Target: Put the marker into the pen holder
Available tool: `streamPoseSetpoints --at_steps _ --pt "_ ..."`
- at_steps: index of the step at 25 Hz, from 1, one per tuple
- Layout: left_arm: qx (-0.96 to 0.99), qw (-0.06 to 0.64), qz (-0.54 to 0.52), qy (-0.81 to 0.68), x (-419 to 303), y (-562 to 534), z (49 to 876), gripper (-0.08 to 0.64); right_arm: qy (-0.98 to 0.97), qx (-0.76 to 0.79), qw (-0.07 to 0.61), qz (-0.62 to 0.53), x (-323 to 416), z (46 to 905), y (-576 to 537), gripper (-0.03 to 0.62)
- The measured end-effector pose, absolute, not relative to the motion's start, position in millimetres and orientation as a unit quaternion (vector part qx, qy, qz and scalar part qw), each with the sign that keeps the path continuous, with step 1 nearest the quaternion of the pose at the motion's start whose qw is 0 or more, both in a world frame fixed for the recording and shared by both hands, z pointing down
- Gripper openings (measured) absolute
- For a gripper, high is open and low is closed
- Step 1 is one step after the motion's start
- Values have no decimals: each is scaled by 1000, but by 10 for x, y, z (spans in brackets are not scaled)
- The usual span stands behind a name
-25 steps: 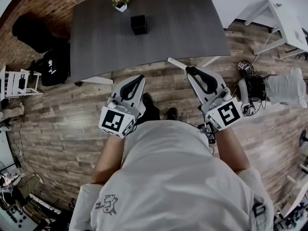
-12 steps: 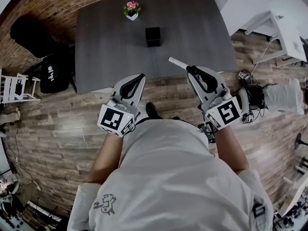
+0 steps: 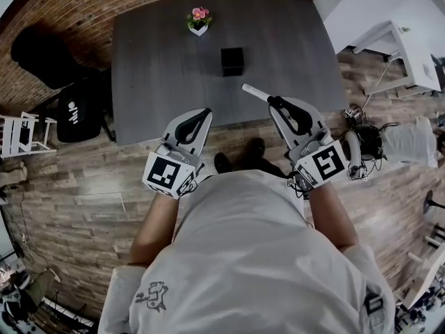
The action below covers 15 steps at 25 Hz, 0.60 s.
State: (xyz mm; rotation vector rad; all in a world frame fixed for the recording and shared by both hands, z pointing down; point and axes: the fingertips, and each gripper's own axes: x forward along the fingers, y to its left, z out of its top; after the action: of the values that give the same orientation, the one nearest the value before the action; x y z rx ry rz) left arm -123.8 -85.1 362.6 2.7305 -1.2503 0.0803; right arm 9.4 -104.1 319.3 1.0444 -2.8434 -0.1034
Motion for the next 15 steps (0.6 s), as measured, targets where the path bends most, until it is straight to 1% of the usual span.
streamPoseSetpoints --at_steps 8,15 --pt "900 80 34 -426 -1208 -1044 3742 11 -943 327 57 -23 65 3320 -1417 72" --pt "882 94 39 -461 -1234 -1428 3828 11 -954 292 69 5 44 3561 -1925 72"
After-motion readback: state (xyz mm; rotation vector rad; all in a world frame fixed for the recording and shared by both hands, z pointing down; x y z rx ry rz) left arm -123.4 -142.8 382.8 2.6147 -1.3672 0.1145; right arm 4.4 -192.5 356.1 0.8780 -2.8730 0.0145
